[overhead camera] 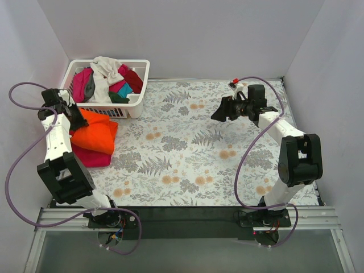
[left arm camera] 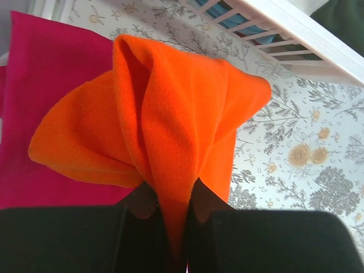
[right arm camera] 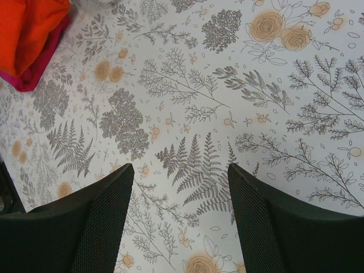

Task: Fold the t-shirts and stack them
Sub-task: Neatly place the folded tshirt to the corner

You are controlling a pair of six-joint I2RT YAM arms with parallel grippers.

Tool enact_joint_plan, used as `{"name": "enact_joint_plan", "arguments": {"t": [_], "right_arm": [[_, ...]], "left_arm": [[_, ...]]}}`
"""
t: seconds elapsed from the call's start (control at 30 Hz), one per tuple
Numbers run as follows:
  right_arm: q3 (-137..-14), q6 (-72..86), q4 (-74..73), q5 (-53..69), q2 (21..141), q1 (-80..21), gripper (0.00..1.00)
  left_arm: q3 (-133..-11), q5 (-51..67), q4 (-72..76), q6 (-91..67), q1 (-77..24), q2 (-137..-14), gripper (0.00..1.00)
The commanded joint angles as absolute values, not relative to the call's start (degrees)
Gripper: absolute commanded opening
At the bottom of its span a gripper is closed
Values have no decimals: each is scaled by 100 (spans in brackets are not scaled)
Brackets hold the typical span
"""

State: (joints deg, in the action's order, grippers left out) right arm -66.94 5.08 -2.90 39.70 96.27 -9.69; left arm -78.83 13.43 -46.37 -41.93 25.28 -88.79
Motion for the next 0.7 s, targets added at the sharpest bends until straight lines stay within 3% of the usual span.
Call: {"name": "enact_joint_plan", "arguments": {"t": [0.0,0.5,0.6,0.63,0.67], "right_arm": [[-6724,422,-149,4131,9694,-940,61],[-6680,404,-167,4087,9686,-932,61],[-6688,396,-167,4096,9712,-932,61],[-6688,396,-158,4113,9712,-932,61],[-6688,396,-158,4122,9729,-923,62]], "left_arm": [[-8016,766,-4535,-4087,2566,-8719,0],[-8068,-912,-4464,-4297,2549,-9351,0],[-8235,-1395,-4553,-4482,2549,-9396,26],[-8296,-1458,-4561,-4517,2549,-9352,40],[-8314,-1520,-4562,-4605,2558,-9317,68]]}}
